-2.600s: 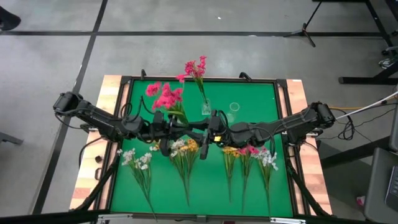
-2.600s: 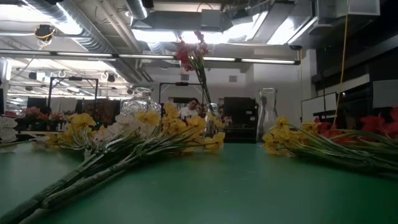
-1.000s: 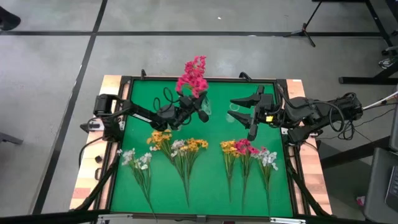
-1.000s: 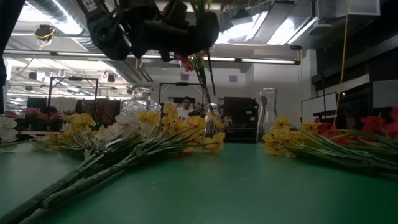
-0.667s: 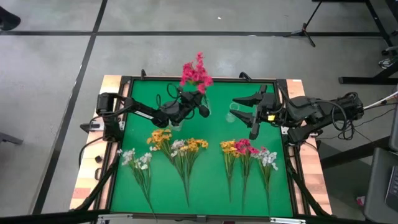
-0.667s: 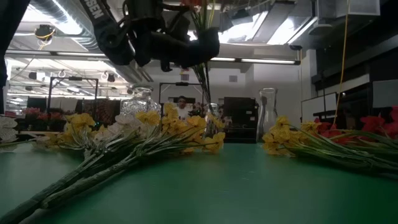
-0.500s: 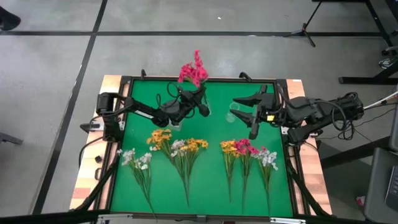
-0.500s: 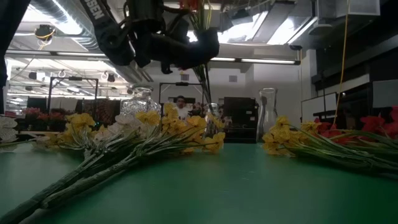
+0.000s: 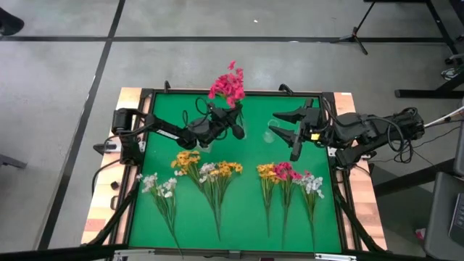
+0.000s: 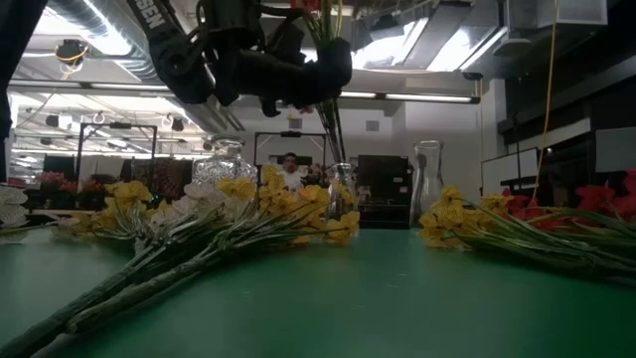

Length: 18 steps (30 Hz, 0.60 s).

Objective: Sort flowers into vase by color
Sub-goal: Put the left red flower into the center transparent vase

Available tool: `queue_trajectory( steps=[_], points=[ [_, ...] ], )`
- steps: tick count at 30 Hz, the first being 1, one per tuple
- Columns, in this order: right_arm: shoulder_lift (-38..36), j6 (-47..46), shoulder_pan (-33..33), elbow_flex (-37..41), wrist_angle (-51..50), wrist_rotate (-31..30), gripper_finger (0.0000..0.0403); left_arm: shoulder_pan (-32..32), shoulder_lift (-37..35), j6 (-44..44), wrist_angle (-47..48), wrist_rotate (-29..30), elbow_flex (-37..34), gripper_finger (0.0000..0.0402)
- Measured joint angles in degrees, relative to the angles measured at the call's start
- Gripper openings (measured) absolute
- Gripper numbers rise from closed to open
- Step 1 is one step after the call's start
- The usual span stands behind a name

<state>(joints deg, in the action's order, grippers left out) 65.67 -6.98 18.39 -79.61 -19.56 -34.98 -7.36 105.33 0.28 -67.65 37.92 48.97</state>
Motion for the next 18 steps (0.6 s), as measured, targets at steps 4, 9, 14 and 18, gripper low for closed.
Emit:
queue_trajectory(
  steps=[4, 9, 14, 18],
  points=[
    [0.0, 0.0, 0.0, 0.0, -0.3, -0.5, 0.0198, 1.0, -1.6, -1.0, 0.1, -2.9, 0.0, 0.0],
    [0.0, 0.0, 0.0, 0.0, -0.4, -0.5, 0.0198, 1.8, -3.3, -1.3, 2.6, -3.8, 0.0, 0.0],
    [0.0, 0.0, 0.0, 0.0, -0.6, -0.4, 0.0198, 1.9, -4.2, -1.8, 7.9, -4.5, 0.0, 0.0],
    [0.0, 0.0, 0.0, 0.0, -0.9, -0.5, 0.0198, 0.8, -4.2, -4.4, 10.0, -5.5, 0.0, 0.0]
  ],
)
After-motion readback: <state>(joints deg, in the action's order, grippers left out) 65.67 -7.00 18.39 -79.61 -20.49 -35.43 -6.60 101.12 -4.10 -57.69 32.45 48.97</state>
